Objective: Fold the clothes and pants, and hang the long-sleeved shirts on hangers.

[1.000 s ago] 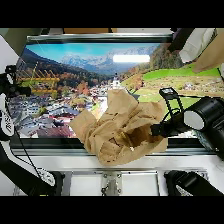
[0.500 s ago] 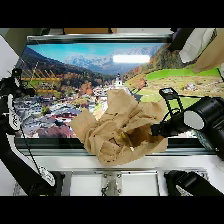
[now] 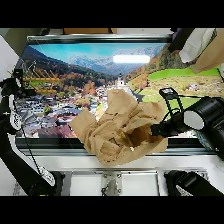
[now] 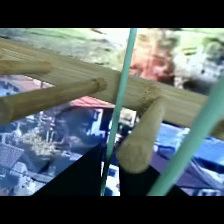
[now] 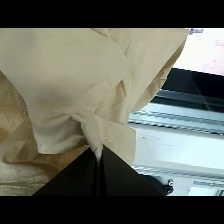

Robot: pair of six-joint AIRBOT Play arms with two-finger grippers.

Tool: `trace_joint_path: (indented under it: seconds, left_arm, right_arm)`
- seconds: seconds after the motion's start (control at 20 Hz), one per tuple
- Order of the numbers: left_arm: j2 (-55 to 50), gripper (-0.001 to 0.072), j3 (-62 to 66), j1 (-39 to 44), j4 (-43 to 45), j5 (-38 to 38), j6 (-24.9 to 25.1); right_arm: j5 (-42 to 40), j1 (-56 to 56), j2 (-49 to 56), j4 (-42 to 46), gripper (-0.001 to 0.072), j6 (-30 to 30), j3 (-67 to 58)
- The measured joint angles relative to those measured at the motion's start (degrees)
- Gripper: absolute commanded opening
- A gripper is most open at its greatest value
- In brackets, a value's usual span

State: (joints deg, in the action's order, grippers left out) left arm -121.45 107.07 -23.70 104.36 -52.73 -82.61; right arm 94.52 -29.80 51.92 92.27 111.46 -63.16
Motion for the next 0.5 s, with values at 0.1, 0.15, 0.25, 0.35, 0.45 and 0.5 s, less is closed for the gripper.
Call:
trace_joint_path:
  seconds: [0.1,0.15,0.25,0.35,0.45,0.5]
  left_arm:
    - [0.0,0.0014,0.0,0.0,0.2,-0.5,0.4]
    - [0.1,0.0013,0.0,0.0,-0.1,-0.7,0.2]
    - [0.6,0.0014,0.0,0.0,-0.3,-1.3,0.0]
    - [1.7,0.0014,-0.1,0.0,-1.0,-2.9,-0.3]
    - [3.7,0.0014,-0.1,0.0,-0.9,-3.7,-0.2]
    - [5.1,0.0014,0.0,0.0,-0.9,-3.9,-0.2]
  right_arm:
    - [0.0,0.0,0.0,0.0,0.0015,0.0,0.0]
    - [0.0,0.0,0.0,0.0,0.0014,0.0,0.0]
    - [0.0,0.0,0.0,0.0,0.0014,0.0,0.0]
    - [0.0,0.0,0.0,0.0,0.0014,0.0,0.0]
    - [0.0,0.0,0.0,0.0,0.0014,0.0,0.0]
    - [0.0,0.0,0.0,0.0,0.0014,0.0,0.0]
